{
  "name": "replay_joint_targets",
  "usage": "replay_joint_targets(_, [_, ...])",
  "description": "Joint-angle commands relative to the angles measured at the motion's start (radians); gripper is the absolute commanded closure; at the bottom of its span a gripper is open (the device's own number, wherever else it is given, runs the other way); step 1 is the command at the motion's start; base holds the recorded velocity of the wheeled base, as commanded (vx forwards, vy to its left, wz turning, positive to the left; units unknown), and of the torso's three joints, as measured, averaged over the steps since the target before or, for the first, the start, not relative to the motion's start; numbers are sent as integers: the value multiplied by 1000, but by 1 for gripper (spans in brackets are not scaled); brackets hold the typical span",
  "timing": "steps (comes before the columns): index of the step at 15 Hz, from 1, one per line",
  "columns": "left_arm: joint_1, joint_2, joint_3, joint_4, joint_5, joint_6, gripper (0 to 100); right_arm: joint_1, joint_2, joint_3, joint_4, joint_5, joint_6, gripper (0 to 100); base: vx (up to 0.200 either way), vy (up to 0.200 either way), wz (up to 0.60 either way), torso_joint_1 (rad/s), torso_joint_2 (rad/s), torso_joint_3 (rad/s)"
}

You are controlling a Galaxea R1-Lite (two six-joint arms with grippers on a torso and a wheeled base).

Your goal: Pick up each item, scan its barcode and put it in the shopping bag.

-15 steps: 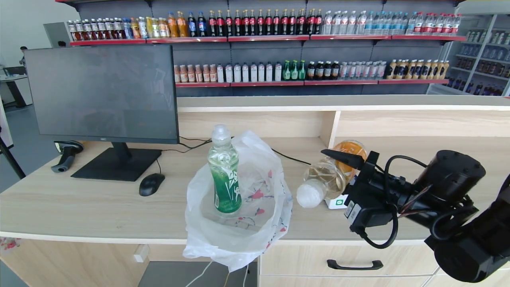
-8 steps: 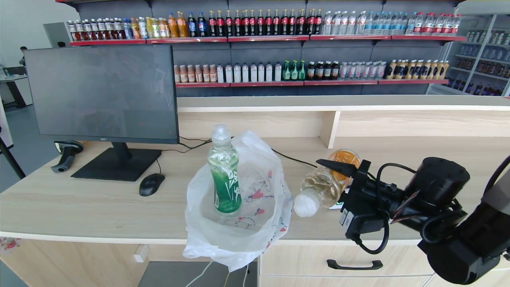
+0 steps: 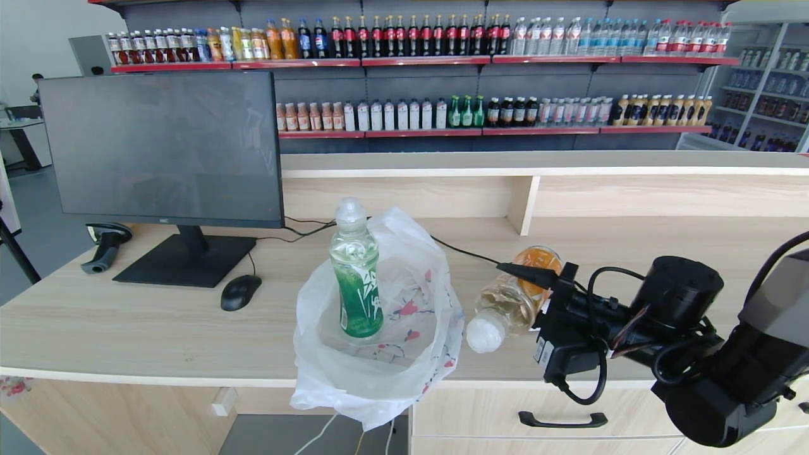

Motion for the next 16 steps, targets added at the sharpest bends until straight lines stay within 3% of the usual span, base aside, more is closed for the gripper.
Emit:
replay_joint_targets(1, [0, 0, 0, 0, 0, 0, 0, 0, 1, 2, -1, 7, 0, 100, 0, 0, 0, 0, 0, 0])
replay_joint_targets(16, [0, 0, 0, 0, 0, 2, 0, -5, 18, -21, -1, 41, 8, 100, 0, 0, 0, 0, 0, 0])
